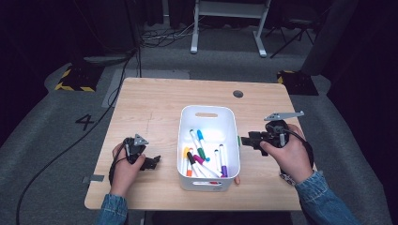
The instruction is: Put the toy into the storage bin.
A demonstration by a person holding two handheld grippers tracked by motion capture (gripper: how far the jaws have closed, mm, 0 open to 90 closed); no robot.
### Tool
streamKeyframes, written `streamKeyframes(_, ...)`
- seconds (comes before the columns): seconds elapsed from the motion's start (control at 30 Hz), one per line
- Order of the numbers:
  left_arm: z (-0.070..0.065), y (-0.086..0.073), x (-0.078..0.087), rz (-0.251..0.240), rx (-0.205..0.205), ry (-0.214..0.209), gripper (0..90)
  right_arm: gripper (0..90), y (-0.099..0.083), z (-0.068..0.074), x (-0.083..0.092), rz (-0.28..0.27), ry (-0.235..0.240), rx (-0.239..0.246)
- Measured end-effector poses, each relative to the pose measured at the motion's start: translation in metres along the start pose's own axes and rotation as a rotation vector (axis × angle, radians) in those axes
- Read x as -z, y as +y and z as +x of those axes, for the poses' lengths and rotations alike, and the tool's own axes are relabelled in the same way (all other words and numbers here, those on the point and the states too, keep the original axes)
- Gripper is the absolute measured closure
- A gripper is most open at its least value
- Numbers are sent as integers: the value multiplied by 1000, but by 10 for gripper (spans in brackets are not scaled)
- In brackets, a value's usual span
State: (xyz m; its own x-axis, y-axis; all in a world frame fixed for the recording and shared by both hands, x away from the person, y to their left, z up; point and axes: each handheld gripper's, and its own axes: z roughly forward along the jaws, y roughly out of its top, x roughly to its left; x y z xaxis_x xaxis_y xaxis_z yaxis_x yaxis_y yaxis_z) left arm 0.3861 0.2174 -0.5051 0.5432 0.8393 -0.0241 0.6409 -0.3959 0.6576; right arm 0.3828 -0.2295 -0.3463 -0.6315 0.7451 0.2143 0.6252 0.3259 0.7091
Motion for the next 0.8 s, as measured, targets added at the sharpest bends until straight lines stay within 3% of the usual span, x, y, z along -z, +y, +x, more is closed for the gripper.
streamKeyframes(0.3, 0, -5, 5, 1, 11, 12, 2, 550, -2, -23, -14, 18, -36, -28)
streamKeyframes(0.8, 0, -11, 9, -3, 17, 19, 2, 567, -16, -41, -62, 103, -66, -31)
